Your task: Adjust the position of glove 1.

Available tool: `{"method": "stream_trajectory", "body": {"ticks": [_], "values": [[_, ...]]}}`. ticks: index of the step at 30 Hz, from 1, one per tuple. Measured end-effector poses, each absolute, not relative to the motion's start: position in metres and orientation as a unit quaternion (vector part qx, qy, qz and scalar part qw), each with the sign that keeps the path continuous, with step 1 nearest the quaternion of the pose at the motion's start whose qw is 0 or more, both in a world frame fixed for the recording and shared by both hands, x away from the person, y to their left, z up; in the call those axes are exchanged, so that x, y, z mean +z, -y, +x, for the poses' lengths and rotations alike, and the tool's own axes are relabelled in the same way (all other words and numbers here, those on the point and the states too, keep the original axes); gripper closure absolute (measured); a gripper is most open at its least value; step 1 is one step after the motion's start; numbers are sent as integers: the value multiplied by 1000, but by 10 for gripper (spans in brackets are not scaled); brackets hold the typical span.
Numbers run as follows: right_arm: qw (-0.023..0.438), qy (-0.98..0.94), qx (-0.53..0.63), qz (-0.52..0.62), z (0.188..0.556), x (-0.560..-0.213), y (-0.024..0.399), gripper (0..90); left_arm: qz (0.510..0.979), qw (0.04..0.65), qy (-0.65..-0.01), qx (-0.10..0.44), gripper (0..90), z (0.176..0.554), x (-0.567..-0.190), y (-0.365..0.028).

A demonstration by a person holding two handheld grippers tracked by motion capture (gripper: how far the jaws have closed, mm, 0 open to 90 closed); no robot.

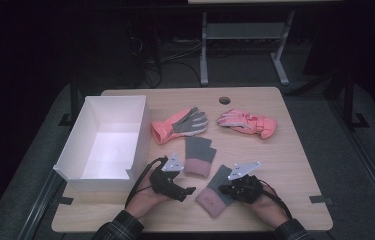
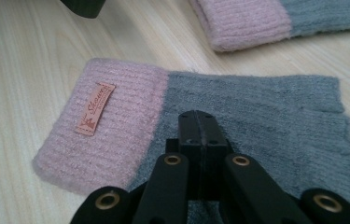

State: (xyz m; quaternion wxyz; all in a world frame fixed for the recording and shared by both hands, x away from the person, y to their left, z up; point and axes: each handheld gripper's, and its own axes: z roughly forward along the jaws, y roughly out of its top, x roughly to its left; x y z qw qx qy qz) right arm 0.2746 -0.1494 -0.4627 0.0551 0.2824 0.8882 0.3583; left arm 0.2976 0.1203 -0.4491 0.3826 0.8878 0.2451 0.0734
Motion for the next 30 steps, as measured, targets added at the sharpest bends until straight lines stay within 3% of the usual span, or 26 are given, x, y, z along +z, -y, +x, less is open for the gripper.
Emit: {"method": "stream_trajectory", "body": {"ticks": [7,11,20,21,22,23,30], "values": [[89,-864,378,321,290,-454,184,898,889,382,-243,72,124,298,-450,-120],[84,-866,356,342,300,-463,196,899,889,381,-243,72,124,298,-450,-120],[82,-867,359,336,284,-461,202,869,890,380,-243,71,124,298,-450,-120],[88,-859,374,338,284,-454,206,812,890,381,-243,69,123,298,-449,-120],[88,-859,374,338,284,-454,206,812,890,381,-243,69,123,298,-449,-120],[102,-852,383,342,284,-450,212,657,890,380,-243,73,122,297,-448,-120],[104,-838,380,378,279,-452,237,328,886,378,-262,57,122,299,-446,-121]]}}
